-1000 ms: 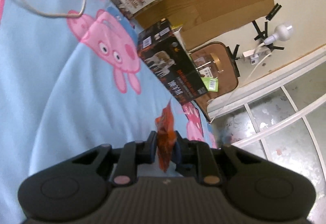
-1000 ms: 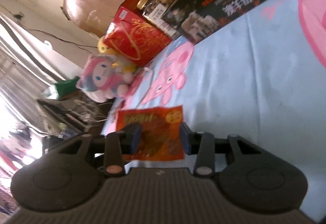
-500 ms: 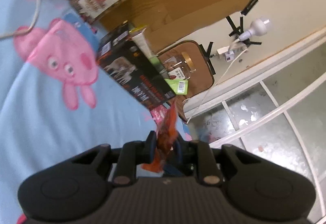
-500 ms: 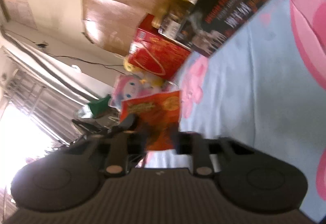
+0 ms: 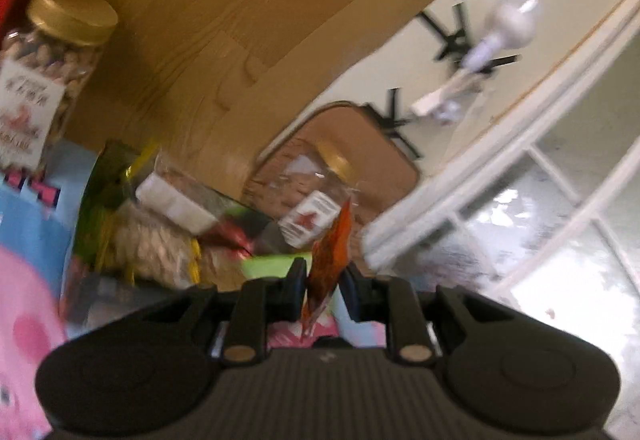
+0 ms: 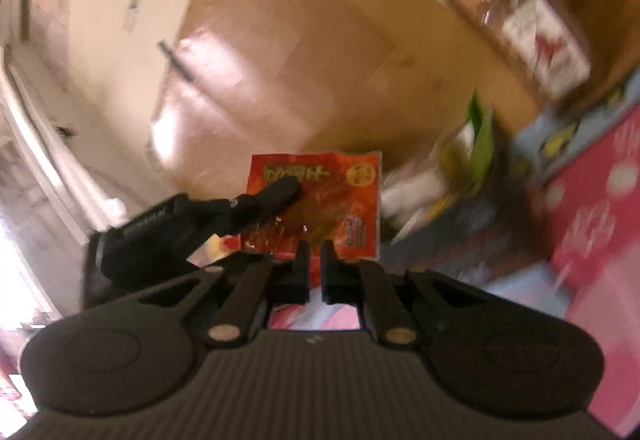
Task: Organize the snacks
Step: 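Grasp the red snack packet with the left gripper and drop it into the box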
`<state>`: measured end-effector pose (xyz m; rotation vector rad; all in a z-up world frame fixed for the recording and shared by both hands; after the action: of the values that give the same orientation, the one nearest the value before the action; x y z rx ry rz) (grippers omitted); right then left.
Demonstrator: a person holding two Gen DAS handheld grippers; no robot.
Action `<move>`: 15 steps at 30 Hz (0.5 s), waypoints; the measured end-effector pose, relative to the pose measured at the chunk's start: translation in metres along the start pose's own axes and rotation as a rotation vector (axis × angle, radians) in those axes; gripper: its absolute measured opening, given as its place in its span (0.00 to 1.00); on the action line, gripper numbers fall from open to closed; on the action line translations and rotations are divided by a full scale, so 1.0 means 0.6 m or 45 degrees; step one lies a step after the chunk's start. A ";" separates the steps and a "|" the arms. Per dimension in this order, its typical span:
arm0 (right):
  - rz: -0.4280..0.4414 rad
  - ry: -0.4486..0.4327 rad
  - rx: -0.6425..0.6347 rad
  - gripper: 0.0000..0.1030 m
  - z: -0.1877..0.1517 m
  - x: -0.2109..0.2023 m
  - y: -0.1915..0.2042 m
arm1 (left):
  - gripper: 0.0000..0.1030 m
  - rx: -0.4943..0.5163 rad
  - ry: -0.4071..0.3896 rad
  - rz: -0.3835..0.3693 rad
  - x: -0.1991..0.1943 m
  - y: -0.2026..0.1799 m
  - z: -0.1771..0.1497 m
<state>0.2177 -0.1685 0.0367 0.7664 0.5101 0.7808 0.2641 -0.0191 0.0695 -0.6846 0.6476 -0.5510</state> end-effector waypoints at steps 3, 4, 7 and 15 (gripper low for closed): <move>-0.153 -0.032 -0.111 0.09 0.026 0.031 -0.021 | 0.28 0.028 0.059 0.312 0.057 0.048 0.005; -0.206 -0.036 -0.134 0.09 0.029 0.038 -0.030 | 0.32 0.062 0.082 0.457 0.068 0.066 0.001; -0.216 -0.066 -0.161 0.09 0.029 0.023 -0.042 | 0.48 0.229 0.035 0.622 0.055 0.063 -0.007; -0.410 -0.457 -0.203 0.10 0.066 -0.089 -0.067 | 0.54 0.415 -0.169 0.647 -0.037 -0.004 -0.026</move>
<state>0.2283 -0.2455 0.0376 0.6370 0.2349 0.3675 0.2377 -0.0122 0.0696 -0.2301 0.5628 -0.1304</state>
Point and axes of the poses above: each gripper's, at about its wrist camera, not at the fingertips, and x roughly the way its jaws point, y to its left, z to its top, the point moved 8 cm from there along x, roughly the way its jaws point, and after that the axes turned 1 degree about y, right-handed, at the moved point
